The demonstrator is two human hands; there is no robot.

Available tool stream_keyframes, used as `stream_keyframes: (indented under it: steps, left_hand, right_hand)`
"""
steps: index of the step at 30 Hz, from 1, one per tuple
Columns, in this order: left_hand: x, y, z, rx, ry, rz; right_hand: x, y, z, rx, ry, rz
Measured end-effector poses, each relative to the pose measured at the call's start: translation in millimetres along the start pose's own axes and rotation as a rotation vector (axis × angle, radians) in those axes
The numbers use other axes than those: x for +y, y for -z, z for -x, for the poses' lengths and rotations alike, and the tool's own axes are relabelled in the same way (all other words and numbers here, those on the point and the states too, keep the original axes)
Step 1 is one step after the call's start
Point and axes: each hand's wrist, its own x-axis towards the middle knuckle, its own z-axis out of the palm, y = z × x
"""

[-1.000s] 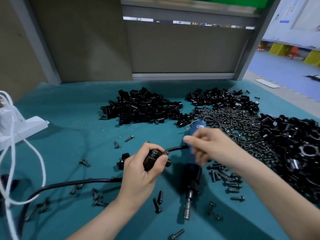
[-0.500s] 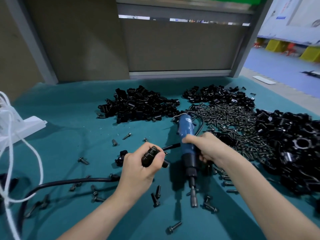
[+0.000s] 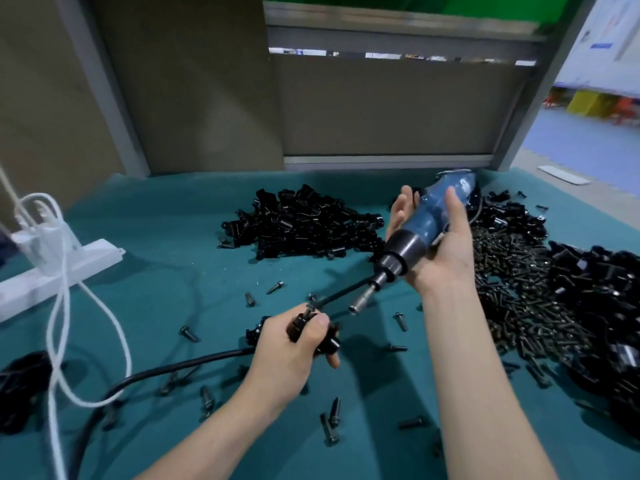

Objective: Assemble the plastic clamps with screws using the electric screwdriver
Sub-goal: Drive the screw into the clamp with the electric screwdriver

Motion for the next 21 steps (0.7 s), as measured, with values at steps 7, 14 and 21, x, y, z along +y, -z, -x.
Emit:
stream_keyframes:
  steps: [7, 14, 21]
  left_hand:
    - [-3.3, 10.5, -3.0, 0.038, -0.05, -0.329]
    - [-4.3, 8.9, -1.6, 0.048, -0.036, -0.43]
    - [-7.3, 9.9, -2.5, 0.05, -0.022, -0.406]
  right_hand:
    - [-9.0, -3.0, 0.8, -0.141, 0.095, 0.113]
    - [-5.2, -4.6, 1.5, -0.061, 0.166, 0.156]
    - [-2.1, -4.4, 2.1, -0.046, 0.17, 0.187]
